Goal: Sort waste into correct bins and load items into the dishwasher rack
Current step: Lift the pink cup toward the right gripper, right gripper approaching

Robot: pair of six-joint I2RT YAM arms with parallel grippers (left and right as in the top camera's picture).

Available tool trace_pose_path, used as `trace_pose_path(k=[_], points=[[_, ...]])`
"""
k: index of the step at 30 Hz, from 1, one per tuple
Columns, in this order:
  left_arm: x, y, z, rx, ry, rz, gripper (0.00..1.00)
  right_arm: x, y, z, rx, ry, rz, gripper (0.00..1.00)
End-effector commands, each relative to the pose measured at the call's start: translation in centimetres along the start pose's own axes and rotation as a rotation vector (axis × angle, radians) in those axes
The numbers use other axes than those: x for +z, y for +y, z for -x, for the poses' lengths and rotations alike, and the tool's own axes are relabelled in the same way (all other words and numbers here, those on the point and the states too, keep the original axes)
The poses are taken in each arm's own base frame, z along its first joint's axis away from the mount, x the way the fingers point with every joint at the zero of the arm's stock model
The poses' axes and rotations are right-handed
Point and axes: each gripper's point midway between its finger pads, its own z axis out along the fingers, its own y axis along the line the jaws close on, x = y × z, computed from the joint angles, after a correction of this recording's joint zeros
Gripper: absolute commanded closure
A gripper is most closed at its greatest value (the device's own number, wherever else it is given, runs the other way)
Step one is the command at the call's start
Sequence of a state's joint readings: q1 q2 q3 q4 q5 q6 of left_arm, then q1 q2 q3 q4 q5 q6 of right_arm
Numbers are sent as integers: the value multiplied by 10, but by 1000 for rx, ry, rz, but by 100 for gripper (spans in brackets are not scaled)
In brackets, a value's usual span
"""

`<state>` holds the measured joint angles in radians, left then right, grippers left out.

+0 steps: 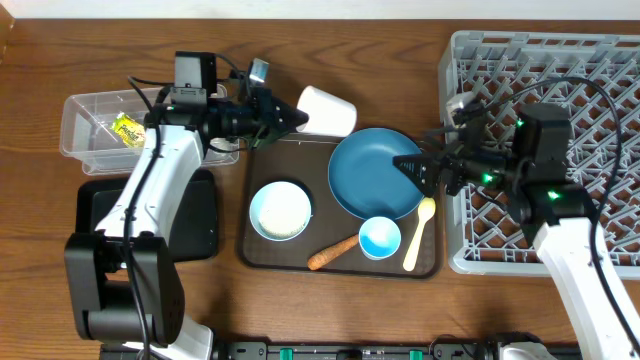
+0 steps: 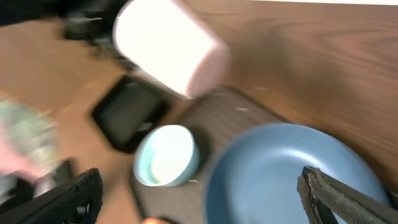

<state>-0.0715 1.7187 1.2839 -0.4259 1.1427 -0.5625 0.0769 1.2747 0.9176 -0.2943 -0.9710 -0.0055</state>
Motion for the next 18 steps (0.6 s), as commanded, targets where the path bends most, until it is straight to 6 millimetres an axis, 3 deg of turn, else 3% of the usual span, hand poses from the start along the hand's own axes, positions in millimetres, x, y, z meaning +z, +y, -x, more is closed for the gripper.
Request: trace_pose_path(k=[1,10,18], points=[[12,-21,-16,-48,71,-49,94,-4,38,6,-55,-19,269,1],[43,-56,-43,5,179,-129,94,-1,34,12,-132,-44,273,1],[45,-67,-43,5,190,-162,94,3,12,12,-127,-40,144,1]])
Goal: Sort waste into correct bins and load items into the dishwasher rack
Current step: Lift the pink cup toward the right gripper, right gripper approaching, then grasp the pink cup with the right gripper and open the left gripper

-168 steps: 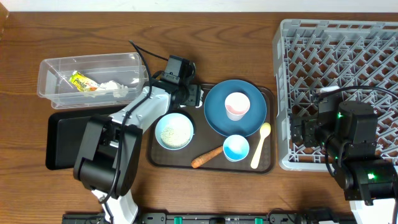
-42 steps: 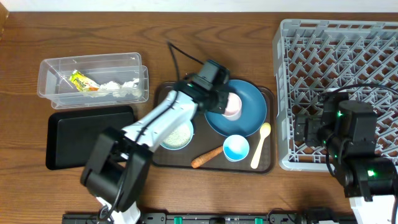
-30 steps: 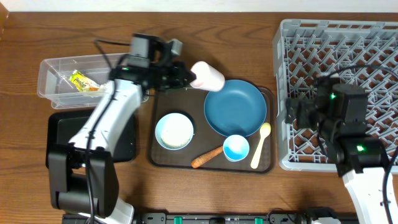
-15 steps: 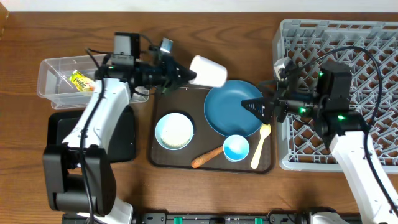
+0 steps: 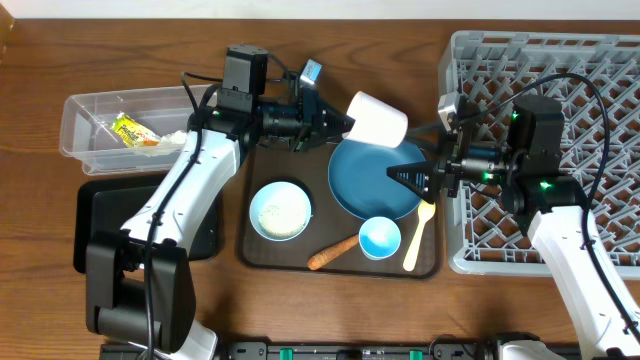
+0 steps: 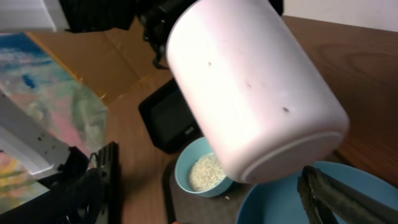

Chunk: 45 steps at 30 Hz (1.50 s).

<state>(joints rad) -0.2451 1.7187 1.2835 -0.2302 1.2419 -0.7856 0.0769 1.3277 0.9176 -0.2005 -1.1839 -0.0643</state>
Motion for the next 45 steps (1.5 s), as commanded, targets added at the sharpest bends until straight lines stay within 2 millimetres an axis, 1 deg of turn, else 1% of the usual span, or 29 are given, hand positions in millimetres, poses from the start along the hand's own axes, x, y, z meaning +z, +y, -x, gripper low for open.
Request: trace_pose_path(k=[1,5,9,14,17,22,28,31,34,36,38,42,45], points=[[-2,-12,-2,-3,18,-30,94,-4,-19,5,-30,-2,-107,1],[-2,-13,-3,-3,24,-35,94,-8,-41,3,-23,9,-240,1],[0,-16,-8,-2,46,-47,94,-8,-43,8,-50,-5,-252,1],[6,-18,-13,1,65,-46,94,-5,-26,19,-114,-39,-151,1],[11,-19,-18,-5,80,-46,94,-4,-14,23,-166,-50,-86,1],[18,-23,-25,-12,108,-53,94,-1,-1,22,-208,-48,-18,1],[21,-30,-27,-13,127,-75,94,10,12,19,-253,-33,36,1],[20,-37,-26,2,132,-100,94,13,14,18,-259,-30,37,1],[20,-39,-25,7,129,-105,94,13,13,19,-263,-31,33,2],[21,-39,-25,7,130,-105,94,13,9,20,-269,-33,9,5],[21,-40,-25,7,131,-105,94,13,6,22,-281,-38,-12,5],[21,-39,-25,7,131,-104,94,12,7,31,-334,-62,-13,6],[21,-39,-25,7,131,-104,94,12,8,36,-367,-78,-11,11]])
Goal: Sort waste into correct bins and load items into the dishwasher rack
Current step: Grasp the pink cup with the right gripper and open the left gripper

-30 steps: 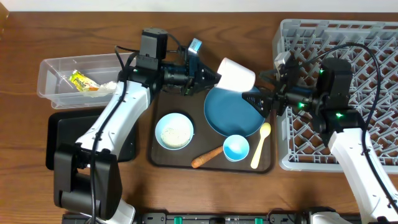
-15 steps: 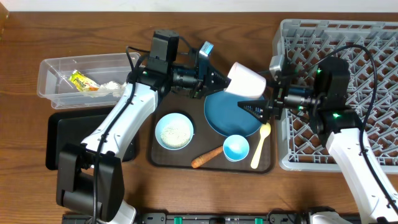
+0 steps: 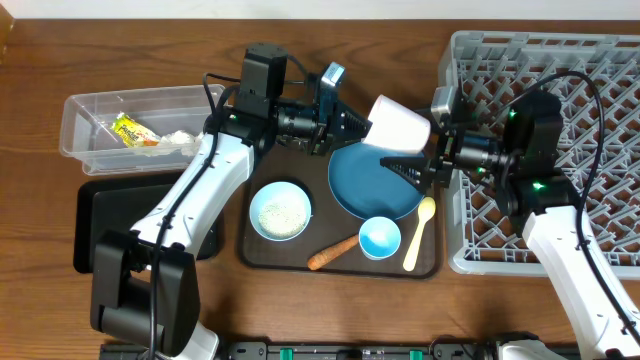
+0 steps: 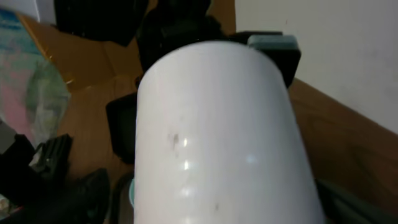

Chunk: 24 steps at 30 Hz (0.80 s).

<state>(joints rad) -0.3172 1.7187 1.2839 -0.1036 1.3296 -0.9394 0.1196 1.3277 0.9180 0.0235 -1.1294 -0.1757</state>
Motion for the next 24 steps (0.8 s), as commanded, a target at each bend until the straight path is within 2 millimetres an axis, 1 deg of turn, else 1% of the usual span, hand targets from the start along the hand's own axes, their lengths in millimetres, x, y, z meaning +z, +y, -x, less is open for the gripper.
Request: trace_pose_path(k=[1,7,15,19,24], points=[[0,-11,-3,26,16,-18,94,3,3,9,-49,-15,13,11],[0,-11,-3,26,16,-18,94,3,3,11,-58,-19,12,15],[0,-11,-3,26,16,-18,94,3,3,10,-56,-18,12,28],[0,-11,-3,26,18,-19,94,3,3,10,-53,-17,12,26],[0,-11,-4,26,23,-22,94,3,3,10,-55,-17,13,27]])
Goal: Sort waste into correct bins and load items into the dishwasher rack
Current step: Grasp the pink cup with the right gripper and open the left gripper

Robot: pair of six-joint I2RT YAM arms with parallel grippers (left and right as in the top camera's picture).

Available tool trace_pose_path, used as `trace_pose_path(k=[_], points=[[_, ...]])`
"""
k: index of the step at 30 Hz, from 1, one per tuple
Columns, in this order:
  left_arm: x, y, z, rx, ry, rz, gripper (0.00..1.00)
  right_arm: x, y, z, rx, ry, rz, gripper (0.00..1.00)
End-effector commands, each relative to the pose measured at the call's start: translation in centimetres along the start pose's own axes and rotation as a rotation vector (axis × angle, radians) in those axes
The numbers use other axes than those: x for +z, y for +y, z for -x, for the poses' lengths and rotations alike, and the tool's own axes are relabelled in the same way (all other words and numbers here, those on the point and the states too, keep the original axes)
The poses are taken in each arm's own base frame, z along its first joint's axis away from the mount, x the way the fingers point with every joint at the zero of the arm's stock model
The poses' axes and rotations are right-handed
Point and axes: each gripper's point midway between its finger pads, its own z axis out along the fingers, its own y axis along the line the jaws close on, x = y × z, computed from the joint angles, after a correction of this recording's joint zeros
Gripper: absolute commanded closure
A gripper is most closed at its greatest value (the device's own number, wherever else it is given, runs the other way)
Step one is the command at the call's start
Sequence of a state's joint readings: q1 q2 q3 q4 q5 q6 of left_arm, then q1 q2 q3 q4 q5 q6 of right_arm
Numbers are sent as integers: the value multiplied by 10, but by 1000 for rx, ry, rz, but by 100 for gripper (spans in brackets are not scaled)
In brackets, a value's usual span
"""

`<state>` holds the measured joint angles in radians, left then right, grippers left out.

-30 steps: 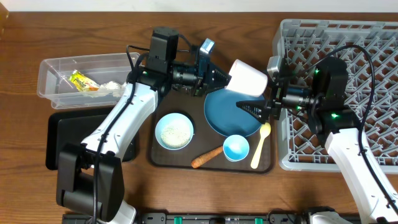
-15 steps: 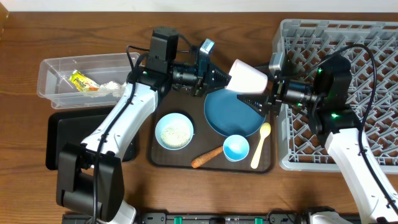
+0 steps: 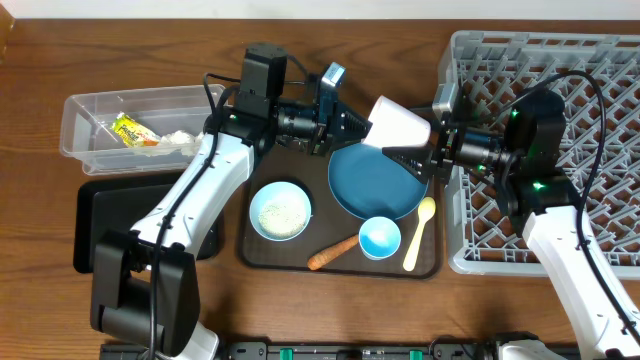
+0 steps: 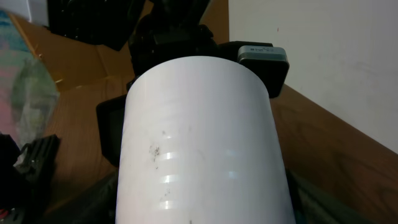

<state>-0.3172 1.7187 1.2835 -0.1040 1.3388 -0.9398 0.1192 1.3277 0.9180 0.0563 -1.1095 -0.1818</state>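
Observation:
A white cup [image 3: 400,122] hangs on its side above the blue plate [image 3: 368,188], between both arms. My left gripper [image 3: 360,125] is shut on the cup's rim end from the left. My right gripper [image 3: 398,140] reaches in from the right, its fingers lying against the cup's two sides at the base end. In the right wrist view the cup [image 4: 199,143] fills the space between my right gripper's [image 4: 202,208] fingers, with the left gripper's black body behind it. The grey dishwasher rack [image 3: 600,60] stands at the right.
The brown tray [image 3: 290,255] holds the plate, a pale bowl of rice [image 3: 281,210], a small blue bowl [image 3: 380,237], an orange stick of food [image 3: 332,252] and a wooden spoon [image 3: 418,232]. A clear bin [image 3: 90,110] with wrappers and a black bin [image 3: 110,225] sit at the left.
The cup sits deeper between my right gripper's fingers, which have drawn in against its sides. The left gripper holds the cup in the same place.
My left gripper held the white cup by the tray's far left corner while the right gripper waited open over the plate. Then the cup was over the plate's far edge, then at the right gripper's fingertips. Now both grippers are on it.

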Motion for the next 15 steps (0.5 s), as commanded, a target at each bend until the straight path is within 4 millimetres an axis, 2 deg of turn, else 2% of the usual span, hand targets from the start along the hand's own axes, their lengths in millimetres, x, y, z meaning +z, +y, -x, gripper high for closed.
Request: trace_pose_path(k=[1,5,10,15], points=[[0,-11,-3,27,16,-17,94,3,7,6,-19,-7,35,28],[0,-11,-3,28,16,-17,94,3,9,6,-20,-10,48,30],[0,-11,-3,28,15,-17,94,3,22,10,-77,-38,137,28],[0,-11,-3,28,16,-17,94,5,21,8,-85,-47,167,28]])
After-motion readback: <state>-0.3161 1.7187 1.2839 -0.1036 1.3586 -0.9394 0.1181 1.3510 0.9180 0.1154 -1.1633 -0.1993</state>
